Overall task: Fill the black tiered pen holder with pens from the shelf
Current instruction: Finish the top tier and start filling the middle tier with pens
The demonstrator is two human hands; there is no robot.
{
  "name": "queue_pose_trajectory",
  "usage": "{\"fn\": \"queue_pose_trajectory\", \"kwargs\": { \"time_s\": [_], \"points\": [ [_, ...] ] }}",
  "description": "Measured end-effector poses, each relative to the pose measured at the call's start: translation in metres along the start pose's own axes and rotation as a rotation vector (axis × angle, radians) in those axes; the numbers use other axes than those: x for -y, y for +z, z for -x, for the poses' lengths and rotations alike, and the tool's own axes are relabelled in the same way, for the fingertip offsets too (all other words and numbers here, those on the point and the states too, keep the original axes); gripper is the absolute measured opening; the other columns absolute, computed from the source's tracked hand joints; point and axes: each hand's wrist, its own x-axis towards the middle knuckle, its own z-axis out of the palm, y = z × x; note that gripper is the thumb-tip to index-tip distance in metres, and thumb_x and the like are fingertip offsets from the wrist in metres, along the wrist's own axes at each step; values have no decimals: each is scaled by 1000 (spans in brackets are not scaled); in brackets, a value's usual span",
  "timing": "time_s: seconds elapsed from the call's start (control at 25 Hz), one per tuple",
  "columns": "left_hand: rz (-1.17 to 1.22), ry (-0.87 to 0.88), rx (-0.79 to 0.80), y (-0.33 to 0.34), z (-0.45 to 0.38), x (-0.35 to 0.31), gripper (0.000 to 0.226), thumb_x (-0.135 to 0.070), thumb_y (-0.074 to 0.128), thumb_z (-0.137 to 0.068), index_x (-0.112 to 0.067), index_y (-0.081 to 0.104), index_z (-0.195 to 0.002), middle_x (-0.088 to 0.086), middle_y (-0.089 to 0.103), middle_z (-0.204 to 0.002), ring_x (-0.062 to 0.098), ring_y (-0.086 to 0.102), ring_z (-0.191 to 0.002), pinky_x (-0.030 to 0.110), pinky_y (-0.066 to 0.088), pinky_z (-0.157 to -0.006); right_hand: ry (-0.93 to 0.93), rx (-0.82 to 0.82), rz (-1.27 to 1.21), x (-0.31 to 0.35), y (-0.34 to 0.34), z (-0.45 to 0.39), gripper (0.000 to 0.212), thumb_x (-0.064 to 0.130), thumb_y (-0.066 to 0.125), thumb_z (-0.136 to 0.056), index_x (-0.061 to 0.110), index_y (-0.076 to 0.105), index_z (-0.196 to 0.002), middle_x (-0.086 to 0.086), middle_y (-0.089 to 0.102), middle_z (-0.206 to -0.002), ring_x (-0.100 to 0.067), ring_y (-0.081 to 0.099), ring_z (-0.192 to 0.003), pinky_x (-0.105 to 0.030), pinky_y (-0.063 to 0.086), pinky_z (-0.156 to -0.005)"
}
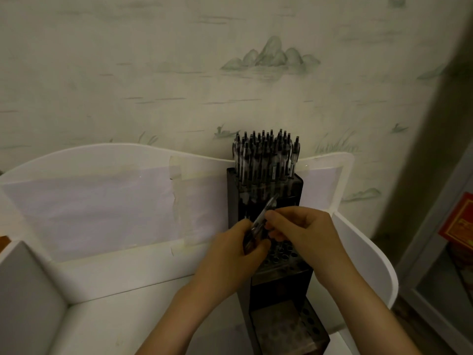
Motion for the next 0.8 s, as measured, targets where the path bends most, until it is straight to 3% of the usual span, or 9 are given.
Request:
{"fn": "queue_pose_trajectory", "kwargs": {
  "time_s": [0.2,0.44,0.56,0.64,0.8],
  "points": [
    [5,8,26,3,-1,-3,27,-28,62,-93,-34,44,-72,-21,54,-60,-1,46,-49,10,34,-46,41,-64,-104,2,-5,-1,6,13,73,-84,17,77,-82,-3,76,-76,-18,74,-71,-20,57,-63],
    [-12,-17,-68,-4,-4,3,23,-25,66,-89,-14,53,-74,-9,48,-55,-1,44,-49,11,35,-50,-118,-405,-311,15,-29,-10,7,5,75,-80,11,73,-84,-7,75,-72,-19,72,-64,-23,58,-63],
    [-32,-12,-98,-6,-8,3,25,-27,65,-89,-14,52,-72,-9,47,-54,0,45,-50,11,36,-50,-246,-469,-9,6,-35,-11,10,15,76,-81,23,72,-85,1,74,-74,-15,72,-71,-23,56,-70],
    [-28,-11,-97,-6,-9,2,25,-28,65,-89,-16,51,-72,-9,47,-55,0,44,-50,11,36,-50,-340,-465,256,-4,-34,-9,11,20,74,-84,29,69,-87,12,71,-74,-4,68,-73,-12,52,-71],
    [-21,-26,-96,-6,-8,3,25,-29,65,-89,-18,50,-72,-10,47,-55,0,44,-50,11,35,-50,-365,-434,416,-25,-31,-14,11,18,72,-87,27,67,-91,21,65,-76,6,62,-76,0,42,-66]
  ]
}}
